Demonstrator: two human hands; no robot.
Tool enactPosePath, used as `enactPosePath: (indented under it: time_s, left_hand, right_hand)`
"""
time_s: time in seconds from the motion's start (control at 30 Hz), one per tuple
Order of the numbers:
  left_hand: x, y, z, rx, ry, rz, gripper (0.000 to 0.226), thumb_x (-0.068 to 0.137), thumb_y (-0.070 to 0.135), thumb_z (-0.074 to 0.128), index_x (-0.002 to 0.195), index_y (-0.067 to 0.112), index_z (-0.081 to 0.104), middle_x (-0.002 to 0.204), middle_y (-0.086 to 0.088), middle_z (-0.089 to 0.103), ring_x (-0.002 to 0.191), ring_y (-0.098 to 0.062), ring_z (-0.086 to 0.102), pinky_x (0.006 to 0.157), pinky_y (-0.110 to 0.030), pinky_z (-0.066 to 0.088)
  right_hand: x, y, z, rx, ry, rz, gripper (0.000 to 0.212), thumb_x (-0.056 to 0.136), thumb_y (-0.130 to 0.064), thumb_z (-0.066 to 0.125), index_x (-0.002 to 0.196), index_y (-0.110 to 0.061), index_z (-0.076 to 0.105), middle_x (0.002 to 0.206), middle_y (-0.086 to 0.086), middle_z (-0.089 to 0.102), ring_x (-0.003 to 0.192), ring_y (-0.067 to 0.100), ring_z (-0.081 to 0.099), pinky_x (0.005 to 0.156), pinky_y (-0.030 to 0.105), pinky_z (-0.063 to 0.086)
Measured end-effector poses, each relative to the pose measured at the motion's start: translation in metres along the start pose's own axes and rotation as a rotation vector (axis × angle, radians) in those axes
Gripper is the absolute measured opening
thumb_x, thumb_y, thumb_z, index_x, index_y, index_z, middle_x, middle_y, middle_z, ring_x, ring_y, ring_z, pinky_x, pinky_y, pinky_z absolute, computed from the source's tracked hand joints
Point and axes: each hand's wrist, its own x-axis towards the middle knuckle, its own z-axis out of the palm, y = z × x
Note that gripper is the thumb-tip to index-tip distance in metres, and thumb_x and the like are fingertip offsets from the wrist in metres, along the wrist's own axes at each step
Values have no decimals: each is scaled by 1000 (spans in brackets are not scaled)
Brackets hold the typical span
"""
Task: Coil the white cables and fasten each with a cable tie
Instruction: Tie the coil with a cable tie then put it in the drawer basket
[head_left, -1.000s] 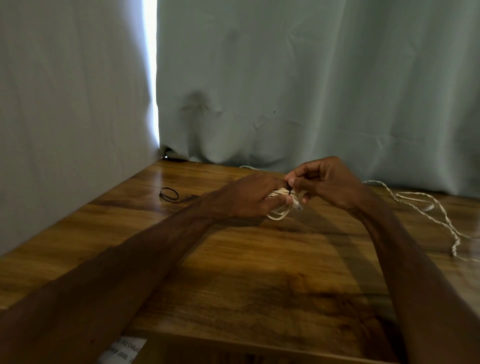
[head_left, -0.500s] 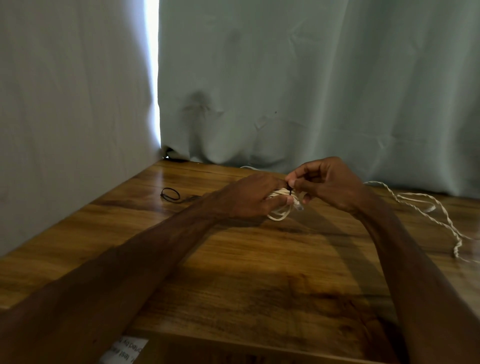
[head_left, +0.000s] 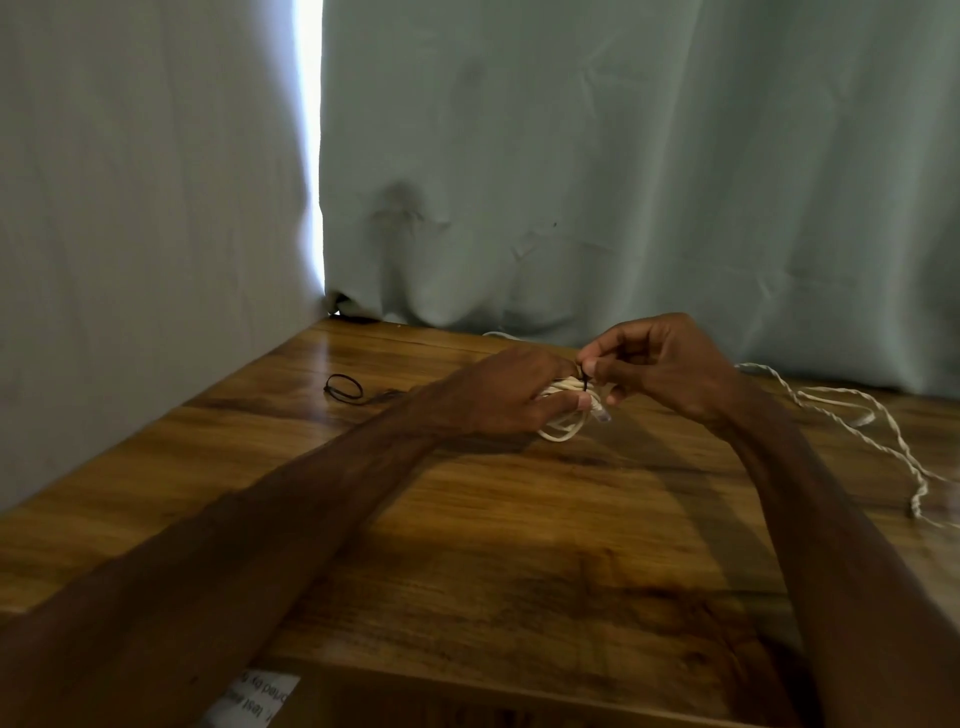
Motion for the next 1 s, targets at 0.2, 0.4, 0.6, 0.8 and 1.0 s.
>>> enactPosePath:
  time_s: [0.2,0.4,0.6,0.8,1.0]
  left_hand:
    - [0,-3,2,15,9,-21,25,103,33,55,93,16,69,76,11,63,66,0,58,61,-21,41]
    - [0,-4,3,7,-2,-21,28,103,34,55,93,13,71,76,8,66,66,-4,61,60,-19,41]
    - [0,-3,3,-3,3,-34,22,103,35,55,89,21,66,76,13,62,66,-1,60,60,-19,40]
    - [-1,4,0,-5,9,-5,20,103,31,56,85,41,58,72,23,53,66,6,57,62,-15,35]
    - [0,6,-1,27,29,36,28,102,28,59,84,48,54,70,27,50,69,12,55,62,-10,33]
  right_hand:
    - [-3,-3,-2,15,4,37,14,87,2,73,100,5,75,90,18,77,76,22,74,65,28,63]
    - [-6,-7,-2,31,3,68,13,86,4,73,99,6,75,88,17,77,73,19,74,66,28,63]
    - [-7,-11,-3,28,3,106,14,87,7,71,100,5,75,88,16,78,74,17,75,65,25,62]
    - [-8,-11,-3,100,43,169,12,86,6,72,97,3,76,90,15,79,75,23,74,70,31,65]
    - [-6,-11,0,193,108,256,14,82,2,76,96,4,77,86,15,79,67,18,72,64,26,63]
